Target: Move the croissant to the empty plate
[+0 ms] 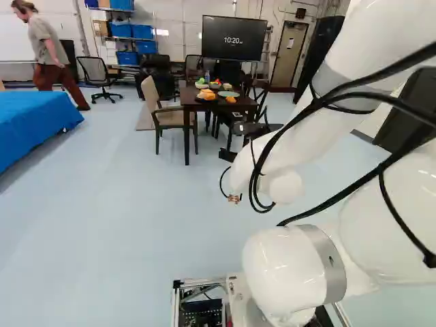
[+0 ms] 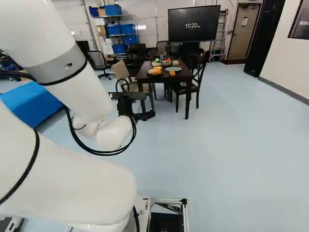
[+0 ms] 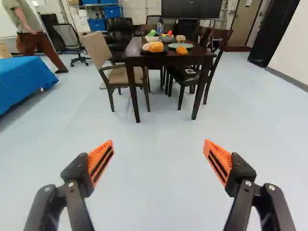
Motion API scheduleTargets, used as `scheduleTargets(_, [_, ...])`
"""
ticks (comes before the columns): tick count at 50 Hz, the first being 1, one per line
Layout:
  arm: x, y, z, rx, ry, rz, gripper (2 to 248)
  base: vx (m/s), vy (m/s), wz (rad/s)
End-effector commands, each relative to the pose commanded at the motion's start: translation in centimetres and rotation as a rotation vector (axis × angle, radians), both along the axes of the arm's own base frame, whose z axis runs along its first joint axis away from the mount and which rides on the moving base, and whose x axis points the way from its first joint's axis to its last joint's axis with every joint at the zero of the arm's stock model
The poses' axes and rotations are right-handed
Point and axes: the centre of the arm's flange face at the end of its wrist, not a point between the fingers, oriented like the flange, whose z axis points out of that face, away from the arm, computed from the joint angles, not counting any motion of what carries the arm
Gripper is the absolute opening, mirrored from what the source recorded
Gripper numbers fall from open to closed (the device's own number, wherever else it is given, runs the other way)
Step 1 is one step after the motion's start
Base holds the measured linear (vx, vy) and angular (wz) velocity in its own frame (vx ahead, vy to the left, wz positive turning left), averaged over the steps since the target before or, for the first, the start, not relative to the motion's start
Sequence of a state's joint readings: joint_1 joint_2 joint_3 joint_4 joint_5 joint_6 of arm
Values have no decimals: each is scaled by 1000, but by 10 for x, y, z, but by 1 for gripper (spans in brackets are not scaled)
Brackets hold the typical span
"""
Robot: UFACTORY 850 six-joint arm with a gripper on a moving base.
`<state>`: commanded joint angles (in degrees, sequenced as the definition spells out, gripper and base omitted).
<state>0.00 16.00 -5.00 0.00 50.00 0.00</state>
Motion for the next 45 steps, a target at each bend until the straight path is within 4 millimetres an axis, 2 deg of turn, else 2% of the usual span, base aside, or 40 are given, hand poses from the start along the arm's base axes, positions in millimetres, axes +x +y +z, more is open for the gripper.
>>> scheduleTargets(13, [0,0,0,0,0,0,247,82,-5,10])
scheduleTargets(45, [0,0,0,0,0,0,247,117,-52,-4])
